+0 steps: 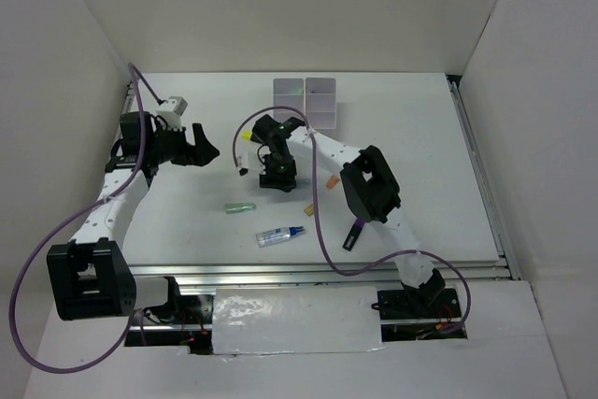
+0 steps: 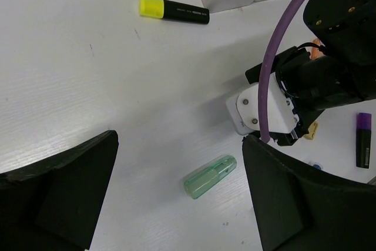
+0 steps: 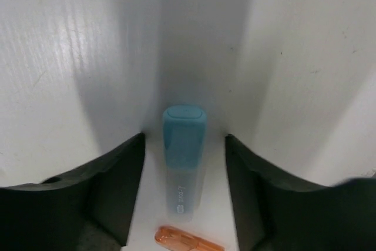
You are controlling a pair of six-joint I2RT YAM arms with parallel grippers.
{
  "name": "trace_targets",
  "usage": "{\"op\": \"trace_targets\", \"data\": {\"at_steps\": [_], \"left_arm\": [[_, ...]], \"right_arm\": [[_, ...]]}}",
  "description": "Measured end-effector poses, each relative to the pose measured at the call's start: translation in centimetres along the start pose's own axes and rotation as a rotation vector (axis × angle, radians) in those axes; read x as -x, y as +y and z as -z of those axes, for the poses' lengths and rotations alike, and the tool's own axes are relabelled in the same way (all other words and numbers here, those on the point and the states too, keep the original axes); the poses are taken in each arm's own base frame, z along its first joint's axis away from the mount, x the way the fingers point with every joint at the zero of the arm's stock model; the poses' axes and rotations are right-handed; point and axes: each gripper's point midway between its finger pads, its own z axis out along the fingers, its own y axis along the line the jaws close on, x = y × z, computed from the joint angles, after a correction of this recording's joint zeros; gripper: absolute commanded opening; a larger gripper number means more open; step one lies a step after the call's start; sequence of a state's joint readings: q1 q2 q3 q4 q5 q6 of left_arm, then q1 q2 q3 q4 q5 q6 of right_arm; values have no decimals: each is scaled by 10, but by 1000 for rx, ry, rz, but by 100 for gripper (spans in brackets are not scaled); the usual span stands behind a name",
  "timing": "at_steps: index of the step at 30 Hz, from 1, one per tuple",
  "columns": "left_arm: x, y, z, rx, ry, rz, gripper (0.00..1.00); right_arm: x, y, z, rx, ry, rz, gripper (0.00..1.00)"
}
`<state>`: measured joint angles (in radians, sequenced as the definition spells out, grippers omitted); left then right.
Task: Sort the stationery into containers
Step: Pick up the stationery from the center of the board, then place the stationery in the storage box.
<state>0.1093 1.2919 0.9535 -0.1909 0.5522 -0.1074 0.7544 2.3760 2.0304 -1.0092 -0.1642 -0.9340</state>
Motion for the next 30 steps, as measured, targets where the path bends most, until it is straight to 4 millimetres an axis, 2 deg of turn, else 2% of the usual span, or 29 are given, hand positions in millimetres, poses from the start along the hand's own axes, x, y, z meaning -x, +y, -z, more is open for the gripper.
{"op": "trace_targets", "data": {"at_steps": [2,5,6,7,8,11,14,16,17,19,21,23,25,27,30], "left_arm": [[-3,0,1,2,3,3,99],[-4,1,0,4,4,4,99],[-3,2,0,8,3,5,99],[-3,2,0,12,2,4,99],[-3,3,0,18,1,3,99],[-1,5,0,29,-6,1,99],[3,7,0,34,-21,-3,99],[7,7,-1,38,-38,-1,99],[10,8,-1,44,-47,2,99],[14,11,-2,57,-71,-2,99],[16,12,-3,64,-85,5,99],[18,14,-3,74,-98,3,99],[22,16,-3,84,-113,-4,99],[25,19,-3,100,-123,-8,99],[26,23,-3,120,-128,-12,99]], "right_arm": [[2,2,0,2,-1,9,51],[5,3,0,6,-7,21,29],[6,2,0,8,-17,21,12],[9,0,1,9,-31,24,3],[12,-1,2,13,-52,24,0],[23,-11,9,5,-145,-21,0],[35,-33,29,-30,-286,-133,0],[45,-59,58,-93,-424,-231,0],[56,-77,87,-146,-542,-316,0],[51,-106,127,-237,-672,-429,0],[48,-137,185,-371,-861,-532,0],[37,-165,241,-521,-1022,-615,0],[32,-185,284,-669,-1157,-656,0],[34,-198,312,-778,-1281,-676,0],[38,-210,316,-867,-1382,-742,0]]}}
